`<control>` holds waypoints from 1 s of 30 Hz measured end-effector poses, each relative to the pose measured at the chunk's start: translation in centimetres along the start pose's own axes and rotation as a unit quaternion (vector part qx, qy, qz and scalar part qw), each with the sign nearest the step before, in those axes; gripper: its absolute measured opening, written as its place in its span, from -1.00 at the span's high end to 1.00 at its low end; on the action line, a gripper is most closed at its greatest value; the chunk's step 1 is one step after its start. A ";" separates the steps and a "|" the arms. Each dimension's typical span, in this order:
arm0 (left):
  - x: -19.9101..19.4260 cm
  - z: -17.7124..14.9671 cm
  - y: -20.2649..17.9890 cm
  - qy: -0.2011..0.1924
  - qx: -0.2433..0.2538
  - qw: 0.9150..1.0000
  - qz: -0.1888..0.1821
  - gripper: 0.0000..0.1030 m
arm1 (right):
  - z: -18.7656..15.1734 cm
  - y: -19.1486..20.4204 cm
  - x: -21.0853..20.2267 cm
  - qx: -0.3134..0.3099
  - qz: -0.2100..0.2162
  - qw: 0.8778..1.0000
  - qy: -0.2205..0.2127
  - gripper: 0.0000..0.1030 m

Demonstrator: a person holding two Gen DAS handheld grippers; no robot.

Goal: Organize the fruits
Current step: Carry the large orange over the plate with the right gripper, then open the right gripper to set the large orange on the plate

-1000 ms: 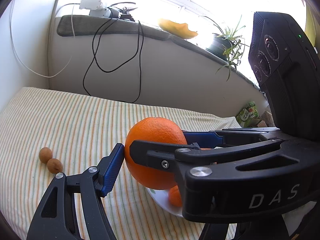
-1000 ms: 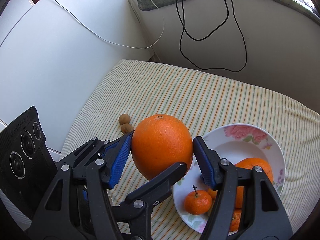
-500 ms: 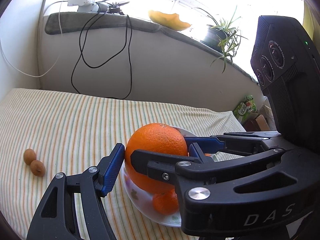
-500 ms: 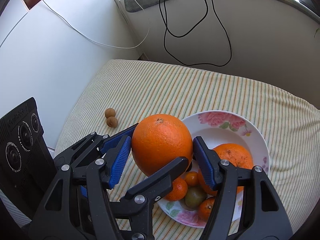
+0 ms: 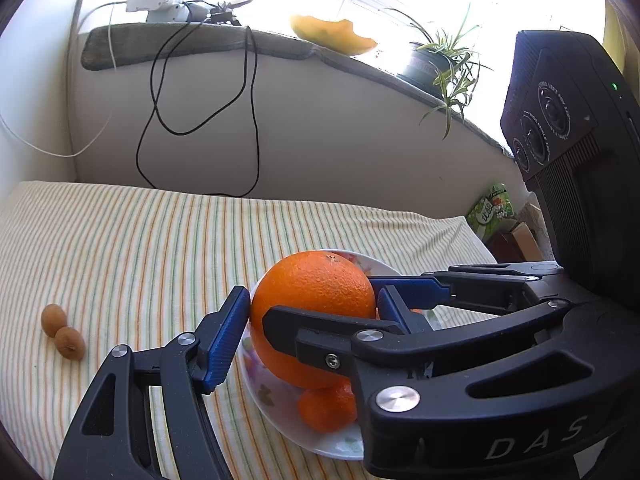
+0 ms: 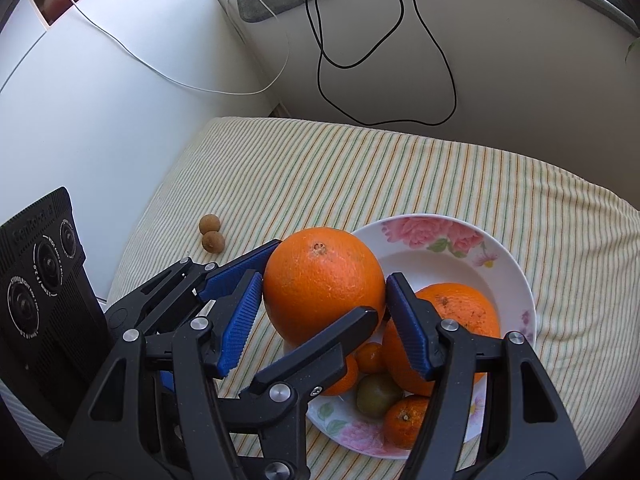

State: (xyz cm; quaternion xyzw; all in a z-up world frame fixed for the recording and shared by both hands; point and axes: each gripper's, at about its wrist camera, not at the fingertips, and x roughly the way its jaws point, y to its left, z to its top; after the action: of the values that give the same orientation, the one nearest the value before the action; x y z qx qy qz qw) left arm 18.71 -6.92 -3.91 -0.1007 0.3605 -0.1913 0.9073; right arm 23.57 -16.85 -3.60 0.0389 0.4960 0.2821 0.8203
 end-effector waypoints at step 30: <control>-1.6 -0.9 -0.2 -0.005 0.015 1.000 0.015 -0.26 | -0.2 -0.1 -2.0 -0.005 -0.026 0.999 -0.033 -0.31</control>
State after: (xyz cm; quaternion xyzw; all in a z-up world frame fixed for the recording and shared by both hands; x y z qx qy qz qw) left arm 17.01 -6.47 -3.53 -0.0826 0.3551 -0.1821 0.9132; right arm 22.80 -17.99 -2.19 0.0309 0.4684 0.2614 0.8434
